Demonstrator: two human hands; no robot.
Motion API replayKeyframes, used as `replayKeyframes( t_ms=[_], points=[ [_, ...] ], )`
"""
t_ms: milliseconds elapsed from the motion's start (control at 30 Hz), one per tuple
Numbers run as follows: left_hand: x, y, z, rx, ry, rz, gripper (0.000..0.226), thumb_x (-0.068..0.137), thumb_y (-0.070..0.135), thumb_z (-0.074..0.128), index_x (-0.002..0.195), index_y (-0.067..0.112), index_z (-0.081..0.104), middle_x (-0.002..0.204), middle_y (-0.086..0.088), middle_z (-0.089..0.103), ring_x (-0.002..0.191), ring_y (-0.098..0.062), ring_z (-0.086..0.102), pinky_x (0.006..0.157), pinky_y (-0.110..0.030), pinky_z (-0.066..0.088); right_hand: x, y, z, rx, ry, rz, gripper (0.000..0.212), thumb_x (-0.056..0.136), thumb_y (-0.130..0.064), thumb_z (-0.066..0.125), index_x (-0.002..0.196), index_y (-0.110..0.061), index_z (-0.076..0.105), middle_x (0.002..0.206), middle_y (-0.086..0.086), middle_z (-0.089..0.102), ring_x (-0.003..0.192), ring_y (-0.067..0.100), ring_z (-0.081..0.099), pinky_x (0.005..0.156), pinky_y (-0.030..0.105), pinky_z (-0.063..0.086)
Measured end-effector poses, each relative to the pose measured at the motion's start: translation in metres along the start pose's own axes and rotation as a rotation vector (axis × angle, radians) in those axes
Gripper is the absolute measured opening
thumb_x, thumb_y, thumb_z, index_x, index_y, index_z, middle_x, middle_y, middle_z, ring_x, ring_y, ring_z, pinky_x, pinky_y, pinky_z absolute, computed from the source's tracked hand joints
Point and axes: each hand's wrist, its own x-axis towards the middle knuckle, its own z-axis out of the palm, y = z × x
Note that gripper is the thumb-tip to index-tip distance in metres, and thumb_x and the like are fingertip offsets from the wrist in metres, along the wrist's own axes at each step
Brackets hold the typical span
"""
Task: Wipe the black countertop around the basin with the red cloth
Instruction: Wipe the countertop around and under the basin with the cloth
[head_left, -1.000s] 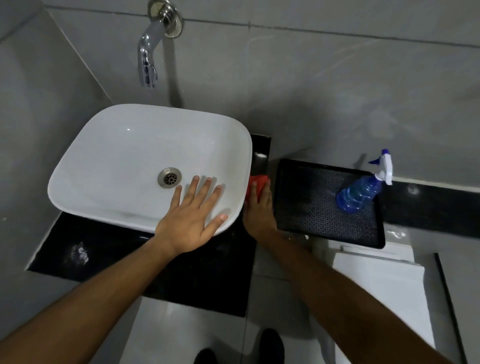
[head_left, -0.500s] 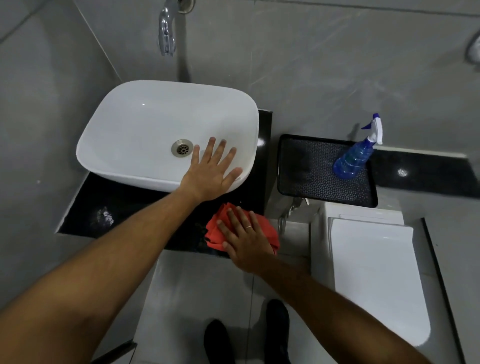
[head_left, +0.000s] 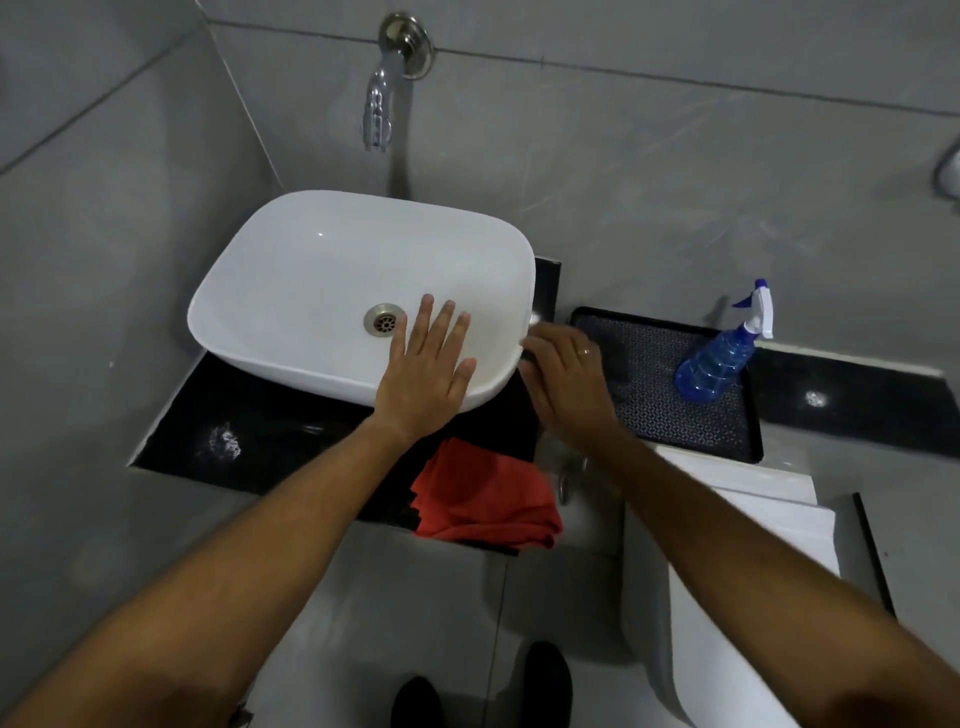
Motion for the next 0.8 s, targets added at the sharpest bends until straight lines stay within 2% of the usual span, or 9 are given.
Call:
replayKeyframes(
  t_ms=[100,200,233,300,367,400,500,667,800],
  points=[
    [-0.035,0.020,0.005,-0.108,0.237,0.048,0.033,0.091,0.023,0.053,0.122,0.012,0.057,0.117,-0.013,0.060,0.112,-0.035,0.057,0.094,-0.051,0.040,0.049,0.008,0.002,-0.081,-0.163,-0.200,0.048,0.102,-0.042,0.035,0.141,-0.015,0.043,0.156,0.012,0.033,0.145,0.032,0.025,0.117,0.050,0.021],
    [-0.076,0.062,0.022,-0.159,0.160,0.225,0.014,0.089,0.025,0.057,0.095,0.013,0.062,0.084,-0.009,0.057,0.076,-0.032,0.053,0.066,-0.042,0.037,0.074,0.007,0.011,-0.133,-0.359,-0.301,0.059,0.101,-0.049,0.027,0.151,-0.019,0.026,0.162,0.012,0.015,0.150,0.031,0.008,0.120,0.053,0.010],
    [-0.083,0.076,0.029,-0.137,0.063,0.205,0.019,0.090,0.030,0.056,0.098,0.013,0.062,0.087,-0.009,0.059,0.079,-0.031,0.053,0.067,-0.042,0.038,0.079,0.006,0.015,-0.122,-0.399,-0.310,0.060,0.101,-0.050,0.028,0.153,-0.019,0.022,0.162,0.011,0.013,0.150,0.031,0.005,0.120,0.053,0.009],
    [-0.092,0.098,0.046,-0.052,-0.156,0.098,0.045,0.093,0.045,0.047,0.127,0.016,0.055,0.120,-0.014,0.061,0.109,-0.035,0.053,0.085,-0.048,0.043,0.083,0.003,0.022,-0.097,-0.459,-0.301,0.063,0.100,-0.051,0.029,0.154,-0.022,0.015,0.163,0.010,0.007,0.150,0.029,0.000,0.121,0.052,0.007],
    [-0.097,0.108,0.061,0.007,-0.296,0.030,0.067,0.095,0.058,0.032,0.152,0.023,0.030,0.158,-0.016,0.032,0.145,-0.040,0.027,0.109,-0.066,0.027,0.082,0.000,0.031,-0.083,-0.528,-0.270,0.064,0.100,-0.051,0.029,0.155,-0.024,0.007,0.164,0.010,0.000,0.150,0.028,-0.003,0.121,0.052,0.005],
    [-0.099,0.108,0.067,0.009,-0.339,0.000,0.073,0.094,0.063,0.026,0.156,0.026,0.019,0.164,-0.014,0.016,0.151,-0.042,0.010,0.112,-0.072,0.013,0.081,-0.001,0.035,-0.091,-0.553,-0.252,0.065,0.100,-0.051,0.029,0.155,-0.025,0.004,0.163,0.010,-0.003,0.150,0.027,-0.005,0.121,0.053,0.004],
    [-0.107,0.108,0.084,0.022,-0.423,-0.130,0.081,0.090,0.073,0.020,0.157,0.031,0.007,0.167,-0.011,-0.002,0.150,-0.042,-0.013,0.111,-0.075,-0.007,0.079,-0.002,0.041,-0.124,-0.574,-0.211,0.069,0.098,-0.054,0.029,0.154,-0.027,-0.001,0.163,0.009,-0.007,0.150,0.026,-0.009,0.120,0.056,0.002],
    [-0.112,0.103,0.091,0.019,-0.422,-0.087,0.084,0.085,0.069,0.035,0.156,0.029,0.018,0.166,-0.012,0.012,0.151,-0.045,-0.005,0.110,-0.076,0.000,0.081,0.000,0.039,-0.146,-0.599,-0.244,0.069,0.098,-0.056,0.026,0.154,-0.026,0.000,0.163,0.008,-0.007,0.150,0.026,-0.010,0.120,0.055,-0.001],
    [-0.116,0.077,0.090,0.006,-0.410,0.053,0.073,0.092,0.063,0.031,0.156,0.029,0.020,0.166,-0.009,0.015,0.152,-0.039,-0.001,0.114,-0.071,-0.001,0.081,0.000,0.038,-0.149,-0.608,-0.252,0.069,0.098,-0.057,0.025,0.154,-0.026,0.000,0.163,0.008,-0.007,0.150,0.026,-0.010,0.120,0.053,-0.002]
  ],
)
